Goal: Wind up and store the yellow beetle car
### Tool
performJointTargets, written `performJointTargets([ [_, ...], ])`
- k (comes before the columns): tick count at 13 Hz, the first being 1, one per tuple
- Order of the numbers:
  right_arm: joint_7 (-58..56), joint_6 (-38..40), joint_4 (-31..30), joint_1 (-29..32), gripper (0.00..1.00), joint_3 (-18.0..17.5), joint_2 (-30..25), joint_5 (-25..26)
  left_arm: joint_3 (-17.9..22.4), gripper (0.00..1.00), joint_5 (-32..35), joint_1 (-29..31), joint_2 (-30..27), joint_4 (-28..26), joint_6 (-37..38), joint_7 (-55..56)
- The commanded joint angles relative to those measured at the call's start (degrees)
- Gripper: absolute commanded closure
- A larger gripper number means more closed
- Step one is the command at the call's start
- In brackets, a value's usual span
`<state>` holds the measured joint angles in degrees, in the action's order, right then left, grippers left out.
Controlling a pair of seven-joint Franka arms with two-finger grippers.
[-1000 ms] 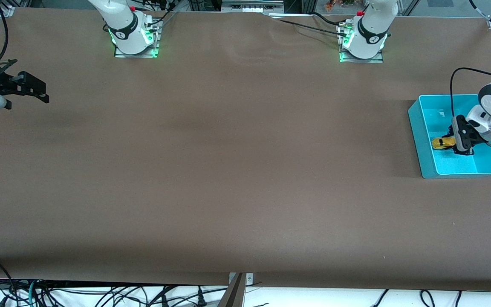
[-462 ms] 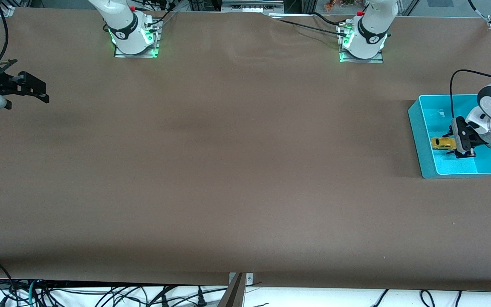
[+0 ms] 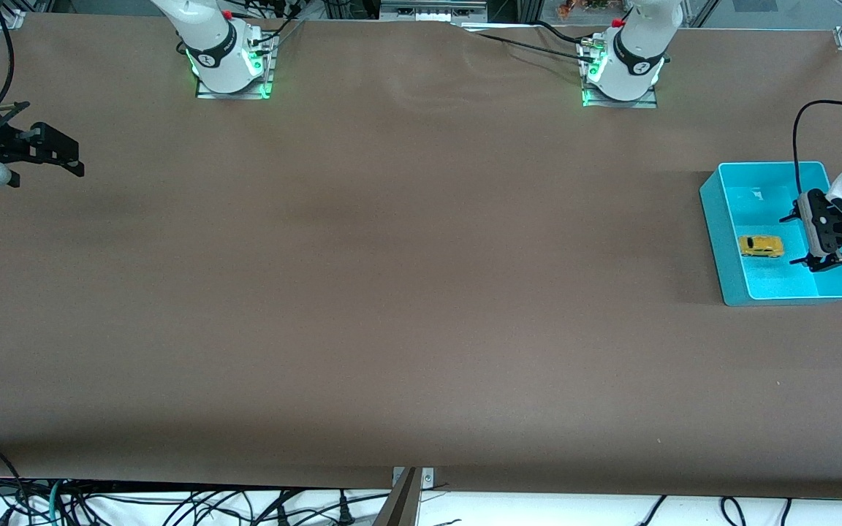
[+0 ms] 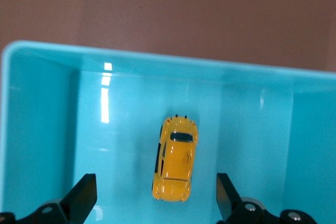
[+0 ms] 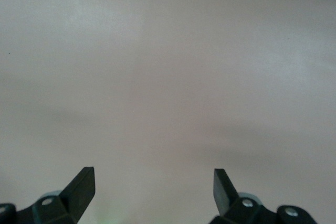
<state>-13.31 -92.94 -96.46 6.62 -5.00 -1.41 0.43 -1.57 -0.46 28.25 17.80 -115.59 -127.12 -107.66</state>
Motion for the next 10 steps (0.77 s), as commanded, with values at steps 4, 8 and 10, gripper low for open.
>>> performJointTargets([
  [4,0.13,0.48,0.3,-0.55,0.0,0.52,-0.26,0.01,-5.27,0.0,-0.76,-4.34,-4.25,6.07,14.32,26.83],
  [8,0.48,0.39,0.3,-0.55,0.0,0.52,-0.26,-0.07,-7.83,0.0,-1.82,-12.68,-7.33,15.55,25.14,49.5],
  [10,0.57,0.39,0.3,-0.55,0.0,0.52,-0.26,-0.16,-7.83,0.0,-2.08,-15.93,-9.6,17.24,27.09,63.47],
])
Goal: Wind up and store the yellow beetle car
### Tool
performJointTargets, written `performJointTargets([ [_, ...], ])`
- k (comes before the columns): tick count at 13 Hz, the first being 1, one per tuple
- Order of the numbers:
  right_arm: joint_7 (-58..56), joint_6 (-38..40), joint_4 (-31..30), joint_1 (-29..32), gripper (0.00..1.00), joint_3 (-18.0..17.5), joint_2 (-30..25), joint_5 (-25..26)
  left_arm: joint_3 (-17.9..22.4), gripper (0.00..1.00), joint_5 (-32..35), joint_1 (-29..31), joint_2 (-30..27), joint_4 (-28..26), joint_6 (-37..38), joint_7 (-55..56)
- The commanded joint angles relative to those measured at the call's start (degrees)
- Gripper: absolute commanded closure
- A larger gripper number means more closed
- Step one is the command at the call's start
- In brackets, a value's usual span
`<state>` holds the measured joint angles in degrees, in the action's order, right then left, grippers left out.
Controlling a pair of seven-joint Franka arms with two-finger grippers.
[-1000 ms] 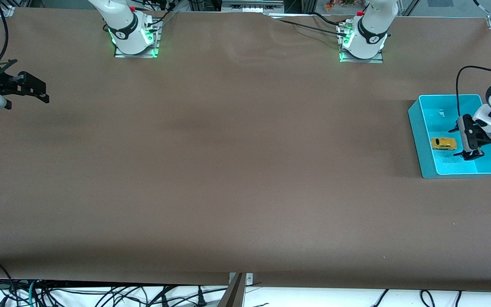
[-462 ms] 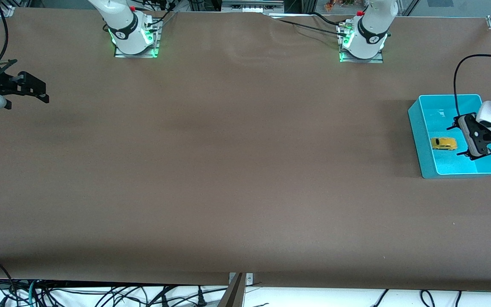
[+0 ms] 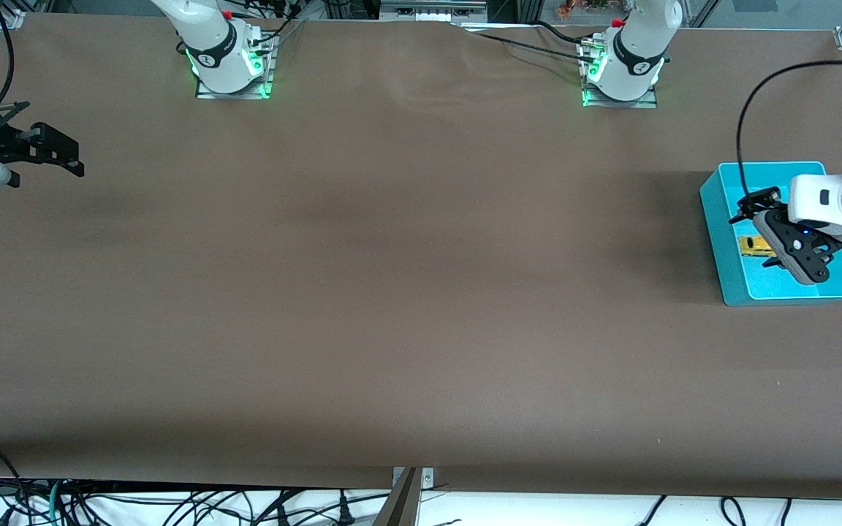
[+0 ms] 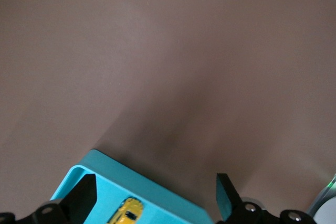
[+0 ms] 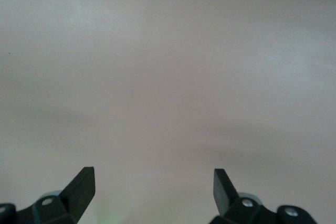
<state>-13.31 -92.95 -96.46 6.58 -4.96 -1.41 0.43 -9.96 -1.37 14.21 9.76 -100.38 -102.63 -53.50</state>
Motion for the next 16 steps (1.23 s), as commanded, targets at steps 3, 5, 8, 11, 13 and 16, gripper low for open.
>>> performJointTargets([
  [3,0.48,0.4,0.48,-0.52,0.0,0.48,-0.26,-0.42,0.47,0.0,-0.74,-6.37,-5.36,2.12,4.01,30.23],
  [5,0.65,0.75,0.66,-0.52,0.0,0.39,-0.26,-0.43,0.73,0.0,-0.3,-8.84,-6.25,3.78,4.8,40.53],
  [8,0.48,1.19,0.74,-0.61,0.0,0.21,-0.35,-0.51,1.44,0.0,-0.21,-9.81,-6.16,8.61,7.26,52.33],
  [11,0.3,1.19,0.74,-0.61,0.0,0.21,-0.35,-0.51,3.02,0.0,-0.47,-10.51,-7.12,10.21,11.71,54.9],
  [13,0.3,1.28,0.74,-0.61,0.0,0.21,-0.35,-0.51,7.39,0.0,-0.38,-14.01,-7.3,10.38,13.76,54.99],
  [16,0.3,1.28,0.74,-0.61,0.0,0.21,-0.35,-0.51,10.93,0.0,-0.91,-15.97,-7.48,10.29,15.35,54.56],
])
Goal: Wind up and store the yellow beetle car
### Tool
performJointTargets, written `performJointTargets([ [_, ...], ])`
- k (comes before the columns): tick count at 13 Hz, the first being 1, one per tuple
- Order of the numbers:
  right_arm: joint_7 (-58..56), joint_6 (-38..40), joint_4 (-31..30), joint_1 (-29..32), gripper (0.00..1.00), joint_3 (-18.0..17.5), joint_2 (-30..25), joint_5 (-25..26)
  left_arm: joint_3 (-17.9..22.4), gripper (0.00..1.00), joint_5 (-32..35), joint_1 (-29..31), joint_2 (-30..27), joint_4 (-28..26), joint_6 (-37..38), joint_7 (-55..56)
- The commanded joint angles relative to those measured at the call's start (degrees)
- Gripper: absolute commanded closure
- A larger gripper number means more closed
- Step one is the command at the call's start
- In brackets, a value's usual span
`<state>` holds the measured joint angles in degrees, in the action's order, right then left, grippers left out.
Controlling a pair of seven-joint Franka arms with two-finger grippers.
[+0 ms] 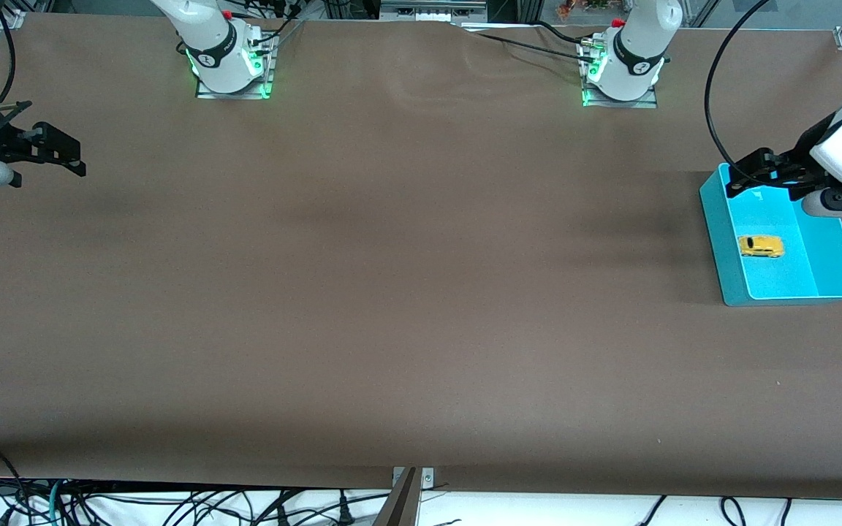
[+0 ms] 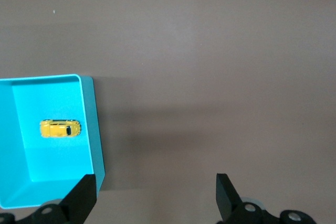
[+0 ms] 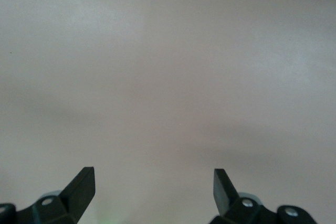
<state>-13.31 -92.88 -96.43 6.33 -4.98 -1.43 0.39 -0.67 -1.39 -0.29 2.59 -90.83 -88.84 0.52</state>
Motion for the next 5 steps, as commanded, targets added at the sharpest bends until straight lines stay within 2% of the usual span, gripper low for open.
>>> performJointTargets([
  [1,0.3,1.21,0.71,-0.36,0.0,0.23,-0.33,-0.48,1.55,0.0,-0.9,-1.55,-0.3,0.74,1.74,0.62],
  [5,0.21,1.83,0.62,-0.36,0.0,0.32,-0.33,-0.48,1.29,0.0,-0.99,-1.2,0.84,0.92,2.44,0.27],
])
